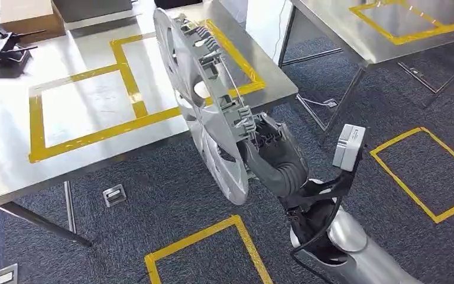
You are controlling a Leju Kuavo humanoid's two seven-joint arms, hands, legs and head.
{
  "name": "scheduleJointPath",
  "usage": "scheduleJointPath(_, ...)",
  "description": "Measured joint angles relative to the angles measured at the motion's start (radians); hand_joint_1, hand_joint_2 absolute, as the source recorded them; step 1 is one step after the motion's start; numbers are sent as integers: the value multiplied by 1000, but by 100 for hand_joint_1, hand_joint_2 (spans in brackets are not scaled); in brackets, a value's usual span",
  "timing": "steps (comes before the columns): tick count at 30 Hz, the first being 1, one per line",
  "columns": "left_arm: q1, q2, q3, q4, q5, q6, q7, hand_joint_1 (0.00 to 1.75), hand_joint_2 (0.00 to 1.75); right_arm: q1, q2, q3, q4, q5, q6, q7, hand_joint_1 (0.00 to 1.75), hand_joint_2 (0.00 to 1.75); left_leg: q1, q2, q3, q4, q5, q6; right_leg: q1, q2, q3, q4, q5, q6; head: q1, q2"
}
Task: Take the parts from the cabinet and place them on the table.
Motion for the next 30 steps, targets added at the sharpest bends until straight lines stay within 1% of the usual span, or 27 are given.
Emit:
scheduleJointPath(1,1,0,0,0,-2,0,0,0,175,-1,0,0,3,0,-2,2,175,175,2,0,5,-3,-2,7,-2,0,-6,18,-11,3,1,0)
scheduleJointPath(2,-1,0,-1,0,-3,0,0,0,175,-5,0,0,5,0,-2,2,175,175,2,0,8,-3,-6,14,-2,0,-32,67,-30,4,4,0)
scheduleJointPath(3,-2,0,-1,0,-4,0,0,0,175,-8,0,0,8,0,-2,2,175,175,2,0,11,-3,-10,19,-2,0,-75,141,-57,5,6,0)
scheduleJointPath(4,-2,0,-1,0,-4,0,0,0,175,-8,0,2,11,0,-2,2,175,175,0,1,14,-3,-13,23,-2,0,-129,228,-84,7,8,0)
scheduleJointPath(5,-2,0,-2,0,-5,0,0,0,175,-8,0,3,15,0,-2,2,175,175,-2,1,18,-3,-18,24,-2,0,-176,298,-95,6,7,0)
scheduleJointPath(6,-2,0,-2,0,-5,0,0,0,175,-8,0,4,20,0,-3,2,175,175,-3,0,24,-2,-23,25,-2,0,-203,321,-81,4,8,0)
scheduleJointPath(7,-1,0,-3,0,-5,0,0,0,175,-8,0,4,24,0,-3,2,175,175,-4,-2,34,-2,-30,25,-2,1,-204,295,-43,1,8,0)
scheduleJointPath(8,-1,0,-4,0,-5,0,0,0,175,-8,0,4,27,0,-3,3,175,175,-4,-5,45,-2,-37,24,-1,1,-185,234,9,-4,8,0)
scheduleJointPath(9,-1,-1,-5,0,-6,0,0,0,175,-9,0,4,29,0,-3,3,175,175,-4,-7,58,-2,-46,22,1,1,-154,150,67,-9,8,0)
scheduleJointPath(10,0,-1,-6,-1,-6,0,0,0,175,-11,0,4,31,0,-3,3,175,175,-3,-7,70,-3,-56,18,5,1,-125,62,113,-13,8,0)
scheduleJointPath(11,-2,-1,-7,-1,-6,0,0,0,175,-14,0,5,34,0,-3,3,175,175,-7,-8,71,-3,-61,11,12,2,-113,61,100,-14,5,0)
scheduleJointPath(13,-3,-2,-9,-2,-6,-2,1,0,175,-22,1,6,36,0,-3,2,175,175,-5,-7,69,-5,-64,0,14,2,-96,26,73,-22,6,0)
scheduleJointPath(15,-4,-3,-11,-2,-6,-4,3,0,175,-23,0,6,39,-5,-3,3,175,175,-5,-5,77,-15,-67,-11,12,5,-91,16,70,-30,7,0)
scheduleJointPath(16,-4,-2,-12,-2,-6,-7,3,0,175,-21,1,7,40,-5,-4,3,175,175,-5,-3,81,-11,-79,-17,4,3,-76,2,72,-36,7,0)
scheduleJointPath(17,-5,-2,-14,-2,-6,-7,3,0,175,-23,1,7,43,-5,-4,3,175,175,-6,-2,69,21,-93,-20,4,1,-64,-6,69,-41,5,0)
scheduleJointPath(18,-6,-1,-16,-2,-6,-7,3,0,175,-25,2,8,46,-5,-4,3,175,175,-6,-2,34,86,-118,-22,4,-1,-59,-9,67,-44,4,0)
scheduleJointPath(19,-6,-1,-17,-2,-6,-7,3,0,175,-25,2,9,48,-5,-4,3,175,175,-5,-2,-14,169,-146,-25,4,-2,-54,-9,62,-47,4,0)
scheduleJointPath(20,-4,-1,-17,-2,-6,-7,5,0,175,-24,2,10,48,-5,-4,3,175,175,-4,-2,-57,236,-160,-29,4,-2,-50,-8,57,-48,5,0)
scheduleJointPath(21,-2,-1,-18,-2,-6,-7,6,0,175,-24,2,10,50,-5,-4,3,175,175,-2,-1,-89,273,-156,-33,4,-1,-45,-8,53,-48,4,0)
scheduleJointPath(22,0,-1,-19,-2,-6,-8,6,0,175,-24,2,10,52,-5,-4,3,175,175,0,0,-95,261,-124,-36,3,0,-37,-7,47,-46,4,0)
scheduleJointPath(23,0,0,-19,-2,-6,-8,6,0,175,-23,2,10,54,-5,-4,3,175,175,2,1,-79,208,-73,-38,1,1,-26,-7,39,-43,5,0)
scheduleJointPath(24,-1,0,-19,-2,-6,-8,6,0,175,-23,2,10,55,-7,-4,3,175,175,4,1,-48,124,-12,-39,-1,2,-15,-4,31,-40,4,0)
scheduleJointPath(25,-1,0,-19,-2,-6,-8,6,0,175,-24,3,10,56,-7,-4,3,175,175,6,2,-16,41,36,-39,-4,2,-4,-1,20,-35,4,0)
scheduleJointPath(26,-2,0,-19,-2,-6,-9,6,0,175,-24,3,10,57,-7,-4,3,175,175,0,2,-5,34,17,-38,-2,3,-1,-2,14,-27,4,0)
scheduleJointPath(27,-4,-1,-20,-2,-6,-9,6,0,175,-26,3,11,57,-8,-4,3,175,175,-3,2,10,6,11,-28,1,5,-2,4,11,-21,-1,0)
scheduleJointPath(28,-5,0,-20,-2,-6,-10,6,0,175,-26,4,10,58,-9,-4,2,175,175,-5,0,12,-3,-5,-13,0,4,-5,4,11,-17,2,0)
scheduleJointPath(30,-2,2,-21,-2,-5,-9,6,0,175,-26,4,10,60,-11,-4,2,175,175,-7,-1,12,-6,-8,0,-1,3,-1,-4,8,-7,1,0)
